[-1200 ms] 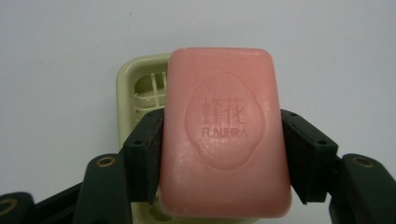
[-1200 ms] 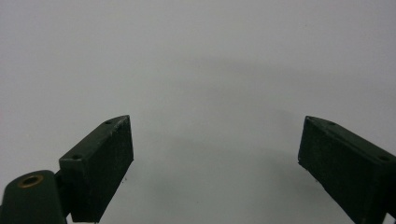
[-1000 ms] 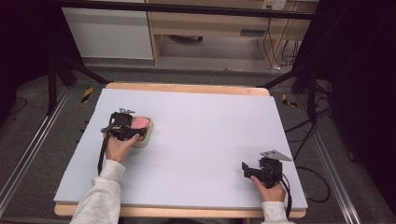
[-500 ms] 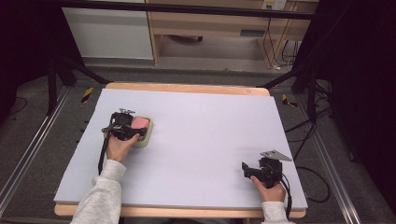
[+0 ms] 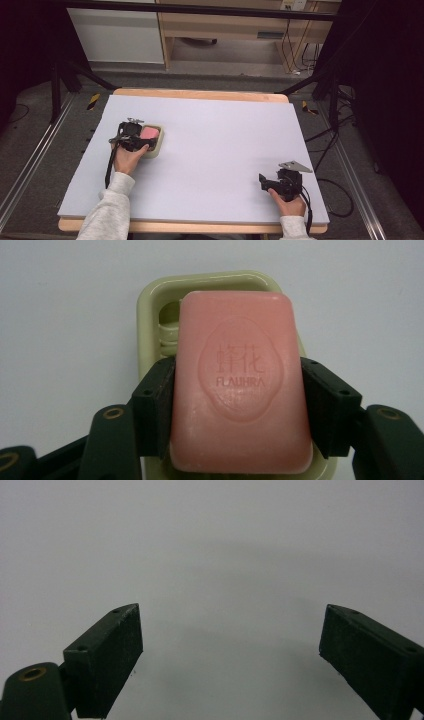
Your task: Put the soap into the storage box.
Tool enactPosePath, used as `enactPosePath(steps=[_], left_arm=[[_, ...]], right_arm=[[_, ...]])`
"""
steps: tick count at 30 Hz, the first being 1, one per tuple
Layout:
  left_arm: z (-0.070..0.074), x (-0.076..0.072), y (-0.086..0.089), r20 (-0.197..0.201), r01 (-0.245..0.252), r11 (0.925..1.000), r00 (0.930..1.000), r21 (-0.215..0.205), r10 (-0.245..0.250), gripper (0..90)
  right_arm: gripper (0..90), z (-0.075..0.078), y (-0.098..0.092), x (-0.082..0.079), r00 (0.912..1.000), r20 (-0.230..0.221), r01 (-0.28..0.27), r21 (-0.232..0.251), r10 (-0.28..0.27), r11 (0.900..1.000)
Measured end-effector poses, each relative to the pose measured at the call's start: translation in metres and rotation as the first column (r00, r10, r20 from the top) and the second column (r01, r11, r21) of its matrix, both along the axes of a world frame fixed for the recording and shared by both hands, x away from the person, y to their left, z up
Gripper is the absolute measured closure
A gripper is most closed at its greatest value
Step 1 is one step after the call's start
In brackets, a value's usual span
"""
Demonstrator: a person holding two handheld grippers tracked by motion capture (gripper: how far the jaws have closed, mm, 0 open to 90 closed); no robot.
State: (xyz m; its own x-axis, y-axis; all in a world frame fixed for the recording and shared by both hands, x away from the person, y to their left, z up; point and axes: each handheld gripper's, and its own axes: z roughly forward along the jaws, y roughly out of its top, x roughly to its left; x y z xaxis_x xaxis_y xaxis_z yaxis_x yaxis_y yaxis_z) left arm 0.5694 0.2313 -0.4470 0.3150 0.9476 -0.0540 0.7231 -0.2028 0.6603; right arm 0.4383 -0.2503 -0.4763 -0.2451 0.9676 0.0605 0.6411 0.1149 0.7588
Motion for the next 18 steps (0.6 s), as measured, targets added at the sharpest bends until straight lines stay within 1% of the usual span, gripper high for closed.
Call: enactPosePath(steps=[11, 18], left_arm=[[-0.003, 0.0002, -0.0009, -0.003, -0.001, 1.0, 1.0, 0.0, 0.001, 37.1], [-0.0019, -0.0014, -0.0032, -0.002, -0.001, 0.9997, 1.0, 0.024, 0.001, 36.7]], right_arm=[[10.5, 0.0, 0.0, 0.0001, 1.0, -0.001, -0.001, 0.001, 0.001, 1.0], [10.4, 0.0002, 0.0004, -0.0001, 1.0, -0.001, -0.002, 0.001, 0.002, 1.0]])
